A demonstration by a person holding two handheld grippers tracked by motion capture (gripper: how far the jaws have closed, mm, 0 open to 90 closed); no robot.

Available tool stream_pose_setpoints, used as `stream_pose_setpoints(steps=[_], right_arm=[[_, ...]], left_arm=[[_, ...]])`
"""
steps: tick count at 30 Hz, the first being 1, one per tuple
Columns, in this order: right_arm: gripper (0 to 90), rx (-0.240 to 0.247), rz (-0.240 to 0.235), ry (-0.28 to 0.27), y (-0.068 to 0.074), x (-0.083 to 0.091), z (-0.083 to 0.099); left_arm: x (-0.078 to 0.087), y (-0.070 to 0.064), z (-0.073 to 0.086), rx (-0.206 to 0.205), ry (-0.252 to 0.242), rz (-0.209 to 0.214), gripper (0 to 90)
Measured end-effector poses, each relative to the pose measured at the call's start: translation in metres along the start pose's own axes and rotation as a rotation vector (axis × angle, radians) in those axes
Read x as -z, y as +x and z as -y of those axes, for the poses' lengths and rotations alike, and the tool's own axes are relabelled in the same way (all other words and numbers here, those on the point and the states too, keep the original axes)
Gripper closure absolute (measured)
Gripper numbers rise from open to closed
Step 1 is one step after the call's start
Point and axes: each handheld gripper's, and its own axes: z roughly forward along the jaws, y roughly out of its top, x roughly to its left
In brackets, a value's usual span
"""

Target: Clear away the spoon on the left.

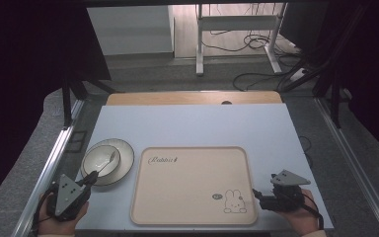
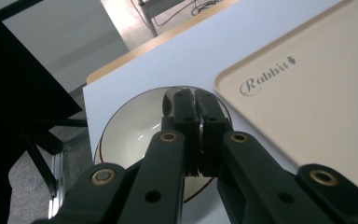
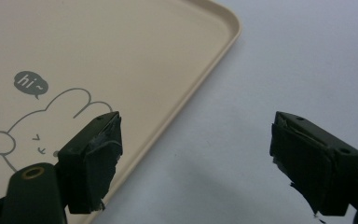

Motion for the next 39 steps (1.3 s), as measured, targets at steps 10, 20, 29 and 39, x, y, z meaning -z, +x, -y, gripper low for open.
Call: stream_pose_setpoints(steps=[10,20,29,39], right_arm=[[17.4,0.0,0.0,0.001,0.0,0.0,0.0],[17.4,0.0,0.001,0.001,0.0,0.0,0.0],[17.4,0.001,0.001,0.001,-0.001,0.0,0.0],[17.4,0.001,0.003,-0.001,-0.001,0.0,0.0]], left_arm=[[0.002,-0.007,-0.008,-0.013,-0.026,0.02,89.8],[0.004,-0.011,-0.012,-0.01,-0.045,0.033,89.7],[0.004,-0.013,-0.015,-0.016,-0.051,0.042,89.7],[0.001,-0.018,-0.025,-0.035,-0.071,0.049,89.7]])
